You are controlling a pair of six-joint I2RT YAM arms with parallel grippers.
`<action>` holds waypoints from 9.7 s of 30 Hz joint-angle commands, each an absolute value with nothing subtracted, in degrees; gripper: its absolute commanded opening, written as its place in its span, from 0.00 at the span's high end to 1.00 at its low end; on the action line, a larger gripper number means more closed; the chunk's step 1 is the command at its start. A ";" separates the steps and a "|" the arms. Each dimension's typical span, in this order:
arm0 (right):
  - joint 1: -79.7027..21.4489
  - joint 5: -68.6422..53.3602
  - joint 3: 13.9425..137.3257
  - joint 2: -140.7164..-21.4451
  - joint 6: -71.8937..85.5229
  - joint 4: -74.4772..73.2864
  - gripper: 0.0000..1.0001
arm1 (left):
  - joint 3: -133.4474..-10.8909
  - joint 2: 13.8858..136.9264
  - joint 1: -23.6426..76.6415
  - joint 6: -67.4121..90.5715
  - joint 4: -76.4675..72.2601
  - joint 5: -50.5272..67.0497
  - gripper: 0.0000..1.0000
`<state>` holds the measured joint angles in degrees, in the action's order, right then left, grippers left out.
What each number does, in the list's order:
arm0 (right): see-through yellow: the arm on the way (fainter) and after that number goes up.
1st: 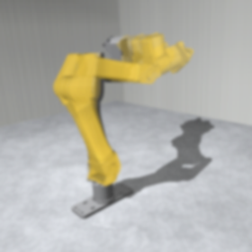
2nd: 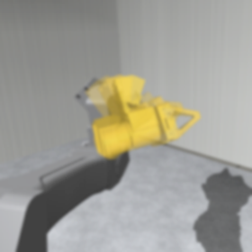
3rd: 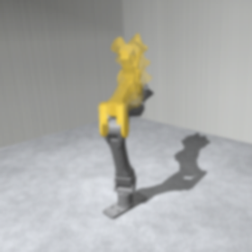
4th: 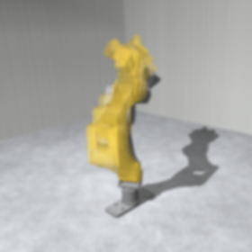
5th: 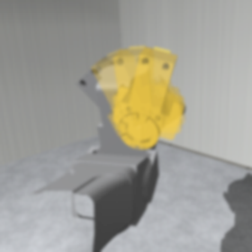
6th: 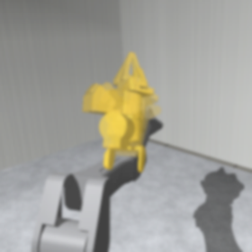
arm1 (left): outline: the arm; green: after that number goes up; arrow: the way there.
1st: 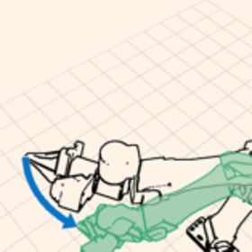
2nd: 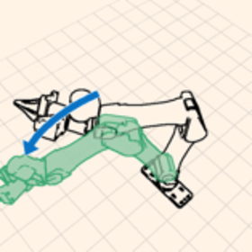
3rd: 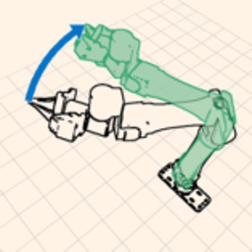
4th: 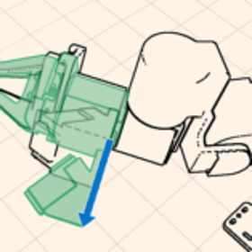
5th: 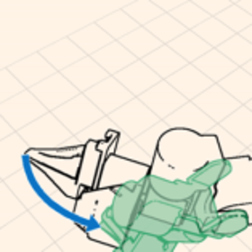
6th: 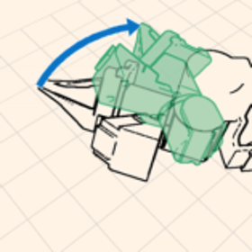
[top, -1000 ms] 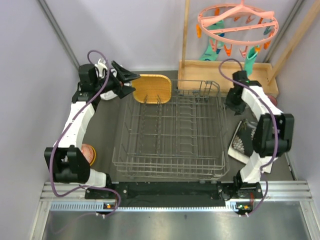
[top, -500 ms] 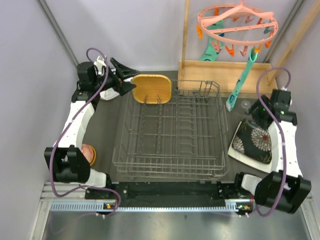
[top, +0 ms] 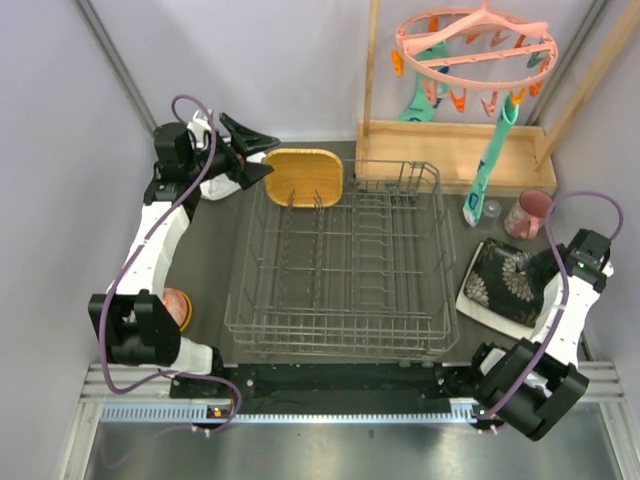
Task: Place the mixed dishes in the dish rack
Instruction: Grab a plate with the right arm
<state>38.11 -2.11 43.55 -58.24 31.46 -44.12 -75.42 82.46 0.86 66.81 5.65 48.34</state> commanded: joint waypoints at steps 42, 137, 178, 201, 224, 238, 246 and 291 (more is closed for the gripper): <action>38.85 13.63 37.88 -70.58 33.66 -33.31 0.12 | -75.67 83.76 4.83 68.91 0.88 47.02 0.04; 38.93 -22.32 27.42 -67.24 31.38 -13.36 0.30 | -69.70 81.12 5.01 70.93 -2.29 46.50 0.03; 38.85 -28.30 25.40 -52.30 35.77 -10.90 0.30 | -69.52 81.21 5.01 71.02 -2.64 46.49 0.04; 38.93 -31.64 24.35 -58.09 34.01 -7.65 0.29 | -69.00 81.39 5.01 70.84 -2.46 46.41 0.04; 38.85 -36.39 23.03 -69.17 34.19 -0.79 0.29 | -67.85 80.51 5.01 71.54 -3.08 45.26 0.03; 38.85 -37.71 24.08 -73.74 33.75 -0.88 0.31 | -66.80 80.77 5.01 72.33 -4.48 45.09 0.03; 38.93 -37.00 24.52 -76.38 33.13 -1.93 0.33 | -65.92 80.68 5.01 72.33 -5.01 45.09 0.03; 38.76 -36.47 26.72 -82.70 24.52 -3.43 0.33 | -62.84 88.24 5.01 78.92 -20.30 50.53 0.04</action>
<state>39.11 -42.39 27.62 -78.96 28.97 -0.21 -62.54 87.37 4.82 77.10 -12.97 48.29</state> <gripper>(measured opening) 0.664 0.968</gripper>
